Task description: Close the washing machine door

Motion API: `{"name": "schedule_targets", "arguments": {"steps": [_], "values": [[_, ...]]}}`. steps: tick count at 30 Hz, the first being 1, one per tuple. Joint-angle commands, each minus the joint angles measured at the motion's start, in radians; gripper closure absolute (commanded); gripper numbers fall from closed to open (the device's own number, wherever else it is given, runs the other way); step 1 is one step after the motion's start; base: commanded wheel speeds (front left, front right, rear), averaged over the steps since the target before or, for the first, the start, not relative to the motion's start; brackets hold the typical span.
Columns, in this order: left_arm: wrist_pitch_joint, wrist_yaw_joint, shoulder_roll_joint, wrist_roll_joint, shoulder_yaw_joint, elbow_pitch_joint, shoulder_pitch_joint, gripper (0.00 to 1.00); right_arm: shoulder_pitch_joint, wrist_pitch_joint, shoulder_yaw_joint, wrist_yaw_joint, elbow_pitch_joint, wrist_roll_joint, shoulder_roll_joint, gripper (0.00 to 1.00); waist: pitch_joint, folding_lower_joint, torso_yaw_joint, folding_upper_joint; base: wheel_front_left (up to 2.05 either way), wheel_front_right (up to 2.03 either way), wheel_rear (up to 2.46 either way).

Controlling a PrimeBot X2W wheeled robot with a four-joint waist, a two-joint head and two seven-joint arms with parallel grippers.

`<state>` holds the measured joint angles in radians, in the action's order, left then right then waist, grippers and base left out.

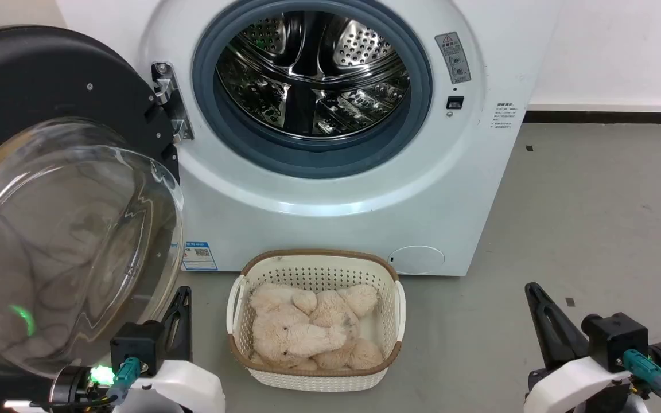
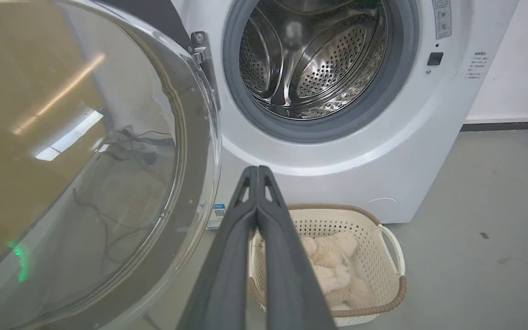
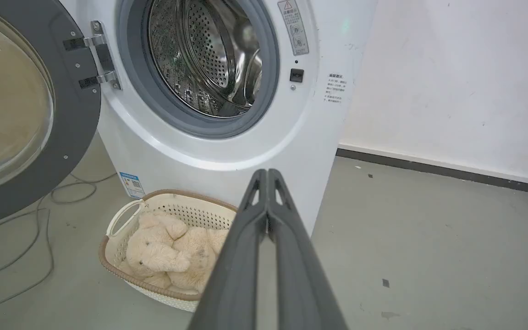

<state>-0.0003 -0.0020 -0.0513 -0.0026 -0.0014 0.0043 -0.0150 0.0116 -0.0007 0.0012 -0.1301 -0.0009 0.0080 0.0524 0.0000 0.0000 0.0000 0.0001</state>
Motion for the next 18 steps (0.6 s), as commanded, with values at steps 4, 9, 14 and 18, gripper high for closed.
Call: {"name": "schedule_targets", "arguments": {"steps": [4, 9, 14, 18], "values": [[0.0, 0.002, 0.001, 0.003, 0.001, -0.004, 0.015, 1.0, -0.012, 0.001, -0.001, -0.001, 0.001, -0.008, -0.002, 1.0, 0.0, 0.0, 0.0, -0.0001, 0.0, 0.0, 0.0], [0.0, 0.002, 0.001, 0.003, 0.001, -0.004, 0.015, 1.0, -0.012, 0.001, -0.001, -0.001, 0.001, -0.008, -0.002, 1.0, 0.0, 0.0, 0.0, -0.0001, 0.0, 0.0, 0.0], [-0.001, 0.0, 0.0, 0.0, 0.0, 0.002, -0.001, 0.0, 0.0, -0.001, 0.001, 0.0, 0.0, 0.001, 0.0, 0.0, 0.0, 0.0, 0.0, -0.0001, 0.0, 0.0, 0.0], [-0.007, 0.0, 0.0, -0.003, -0.001, 0.002, -0.002, 0.0, 0.002, -0.007, 0.0, 0.0, -0.001, 0.006, 0.0, 0.0, 0.0, 0.0, 0.0, -0.0001, 0.0, 0.0, 0.0]]}}
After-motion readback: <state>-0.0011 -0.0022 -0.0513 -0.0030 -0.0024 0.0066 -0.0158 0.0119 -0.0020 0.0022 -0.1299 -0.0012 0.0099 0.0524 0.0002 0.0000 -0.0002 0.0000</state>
